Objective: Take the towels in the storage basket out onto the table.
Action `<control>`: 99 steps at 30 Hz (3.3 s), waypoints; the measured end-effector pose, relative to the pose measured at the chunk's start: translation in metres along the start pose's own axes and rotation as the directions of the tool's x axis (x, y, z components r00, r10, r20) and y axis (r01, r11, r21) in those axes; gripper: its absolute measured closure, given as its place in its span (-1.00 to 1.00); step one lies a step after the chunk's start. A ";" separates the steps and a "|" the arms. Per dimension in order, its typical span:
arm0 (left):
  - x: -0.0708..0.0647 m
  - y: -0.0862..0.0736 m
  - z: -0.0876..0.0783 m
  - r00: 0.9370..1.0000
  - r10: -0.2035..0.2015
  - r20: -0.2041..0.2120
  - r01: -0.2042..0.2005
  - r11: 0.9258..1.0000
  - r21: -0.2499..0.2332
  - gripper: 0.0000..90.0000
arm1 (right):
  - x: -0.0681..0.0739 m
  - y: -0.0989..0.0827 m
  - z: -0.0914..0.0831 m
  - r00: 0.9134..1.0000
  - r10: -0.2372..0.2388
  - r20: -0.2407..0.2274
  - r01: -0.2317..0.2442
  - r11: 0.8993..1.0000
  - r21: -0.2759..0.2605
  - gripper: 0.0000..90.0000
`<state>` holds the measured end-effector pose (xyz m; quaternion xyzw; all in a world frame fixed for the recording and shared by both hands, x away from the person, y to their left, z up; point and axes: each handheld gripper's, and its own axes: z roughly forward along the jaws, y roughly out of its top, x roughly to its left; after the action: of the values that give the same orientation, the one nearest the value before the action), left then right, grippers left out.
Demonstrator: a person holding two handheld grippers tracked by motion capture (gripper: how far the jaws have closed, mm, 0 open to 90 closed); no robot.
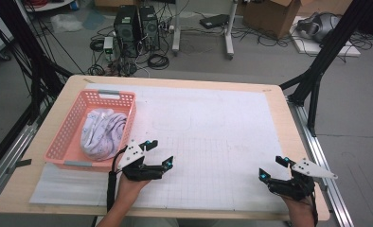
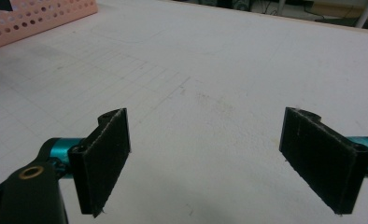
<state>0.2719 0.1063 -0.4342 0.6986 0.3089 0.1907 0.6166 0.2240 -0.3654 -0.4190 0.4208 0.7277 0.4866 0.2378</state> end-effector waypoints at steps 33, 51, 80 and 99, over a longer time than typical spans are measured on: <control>-0.006 0.022 -0.020 1.000 0.009 0.011 -0.009 0.999 -0.042 -0.60 | 0.005 0.005 0.007 0.999 -0.026 -0.042 0.026 1.000 0.008 -0.66; 0.015 0.058 -0.057 0.998 0.023 -0.053 -0.027 0.996 -0.084 -0.60 | 0.007 0.006 0.007 0.998 -0.029 -0.052 0.029 0.999 0.012 -0.66; 0.104 0.095 -0.096 0.963 -0.004 -0.271 0.014 0.999 0.036 -0.62 | 0.005 0.004 0.003 0.999 -0.008 -0.053 0.009 1.000 0.016 -0.66; 0.159 0.066 -0.065 0.892 -0.043 -0.450 0.266 0.854 0.447 -0.58 | 0.007 0.004 0.005 0.998 -0.011 -0.055 0.013 0.999 0.037 -0.66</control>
<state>0.3597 0.2574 -0.3764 0.7469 0.5303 0.2007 0.3472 0.2253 -0.3566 -0.4173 0.4075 0.7453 0.4828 0.2129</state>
